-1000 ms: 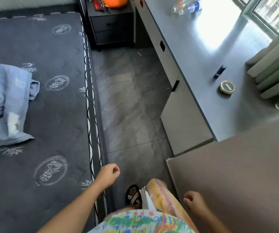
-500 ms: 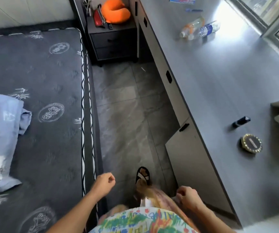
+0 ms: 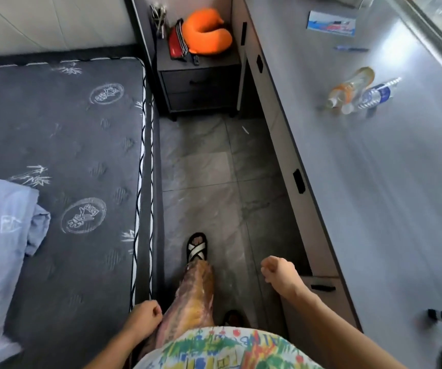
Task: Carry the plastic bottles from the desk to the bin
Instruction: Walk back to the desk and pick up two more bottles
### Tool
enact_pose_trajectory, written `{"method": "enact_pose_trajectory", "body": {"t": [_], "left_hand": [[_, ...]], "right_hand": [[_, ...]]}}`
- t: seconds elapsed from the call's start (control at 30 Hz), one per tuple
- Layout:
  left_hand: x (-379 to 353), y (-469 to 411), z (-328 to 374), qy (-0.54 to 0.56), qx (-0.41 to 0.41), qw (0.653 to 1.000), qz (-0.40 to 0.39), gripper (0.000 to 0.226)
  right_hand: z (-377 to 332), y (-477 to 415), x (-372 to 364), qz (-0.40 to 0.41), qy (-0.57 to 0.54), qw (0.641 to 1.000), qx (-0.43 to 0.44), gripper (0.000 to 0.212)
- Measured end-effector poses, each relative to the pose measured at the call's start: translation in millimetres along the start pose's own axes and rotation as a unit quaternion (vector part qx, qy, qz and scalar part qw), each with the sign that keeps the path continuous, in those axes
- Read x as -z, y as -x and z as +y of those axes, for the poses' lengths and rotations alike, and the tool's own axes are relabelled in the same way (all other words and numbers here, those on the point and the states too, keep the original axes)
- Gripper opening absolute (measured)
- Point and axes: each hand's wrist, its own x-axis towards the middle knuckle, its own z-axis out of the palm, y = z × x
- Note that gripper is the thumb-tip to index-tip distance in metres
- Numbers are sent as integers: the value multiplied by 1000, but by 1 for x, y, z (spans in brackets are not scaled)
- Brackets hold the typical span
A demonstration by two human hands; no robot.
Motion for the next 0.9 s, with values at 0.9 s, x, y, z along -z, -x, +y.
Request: {"method": "enact_pose_trajectory", "body": {"t": [0.9], "left_hand": [[305, -282, 386, -132, -311, 941, -17, 16]], "right_hand": [[-153, -214, 159, 112, -118, 976, -148, 18]]}}
